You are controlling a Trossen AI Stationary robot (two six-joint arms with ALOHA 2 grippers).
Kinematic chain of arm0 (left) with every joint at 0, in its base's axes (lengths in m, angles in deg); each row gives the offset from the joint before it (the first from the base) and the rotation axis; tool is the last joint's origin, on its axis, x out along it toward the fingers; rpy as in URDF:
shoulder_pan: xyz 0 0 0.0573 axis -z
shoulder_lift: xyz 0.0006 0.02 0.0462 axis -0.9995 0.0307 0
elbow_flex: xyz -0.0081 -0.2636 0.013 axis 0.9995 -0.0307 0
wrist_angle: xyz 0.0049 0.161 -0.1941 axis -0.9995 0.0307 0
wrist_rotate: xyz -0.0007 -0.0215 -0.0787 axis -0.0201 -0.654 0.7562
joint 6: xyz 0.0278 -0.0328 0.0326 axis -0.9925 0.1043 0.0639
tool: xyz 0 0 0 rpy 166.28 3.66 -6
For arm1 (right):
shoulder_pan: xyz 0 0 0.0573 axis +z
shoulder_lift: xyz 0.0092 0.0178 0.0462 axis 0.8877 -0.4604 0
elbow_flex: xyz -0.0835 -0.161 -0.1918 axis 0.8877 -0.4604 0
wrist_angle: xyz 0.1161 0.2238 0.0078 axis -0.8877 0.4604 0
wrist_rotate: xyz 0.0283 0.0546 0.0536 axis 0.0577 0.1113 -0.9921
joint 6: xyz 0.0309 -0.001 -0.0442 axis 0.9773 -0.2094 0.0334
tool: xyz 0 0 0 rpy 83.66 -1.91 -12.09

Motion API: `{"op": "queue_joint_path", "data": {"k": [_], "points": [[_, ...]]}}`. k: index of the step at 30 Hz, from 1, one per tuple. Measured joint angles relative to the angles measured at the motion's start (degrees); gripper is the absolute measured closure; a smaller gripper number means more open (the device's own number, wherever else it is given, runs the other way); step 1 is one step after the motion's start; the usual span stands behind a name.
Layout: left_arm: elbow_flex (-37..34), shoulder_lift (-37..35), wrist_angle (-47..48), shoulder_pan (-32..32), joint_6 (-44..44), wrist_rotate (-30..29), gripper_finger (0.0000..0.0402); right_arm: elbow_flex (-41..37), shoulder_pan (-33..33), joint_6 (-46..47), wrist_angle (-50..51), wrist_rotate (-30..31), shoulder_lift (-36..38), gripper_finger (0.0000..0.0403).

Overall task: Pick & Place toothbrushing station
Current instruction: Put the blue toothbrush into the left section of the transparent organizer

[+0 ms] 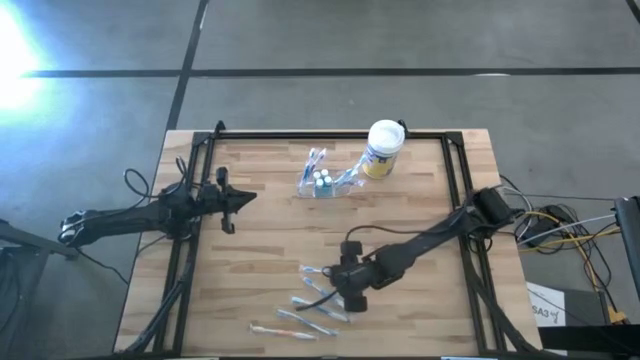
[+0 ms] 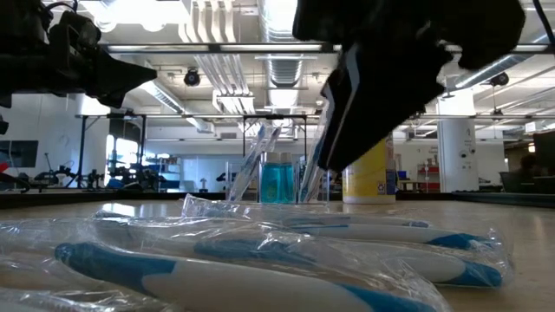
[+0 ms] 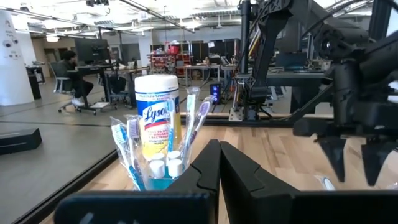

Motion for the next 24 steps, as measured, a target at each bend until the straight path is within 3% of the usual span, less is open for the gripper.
{"op": "queue_joint_path", "data": {"k": [15,19,24], "points": [[0.00,0.07,0.08,0.00,0.00,0.18,0.0392,0.08,-3.89,1.63,1.43,-1.60,-5.93,0.0217],[0.00,0.07,0.08,0.00,-0.01,0.20,0.0392,0.13,-4.66,1.31,1.74,-4.57,-5.90,0.0250],[0.00,0.07,0.08,0.00,-0.02,0.20,0.0392,0.11,-5.04,1.26,2.92,-5.12,-5.63,0.0320]]}}
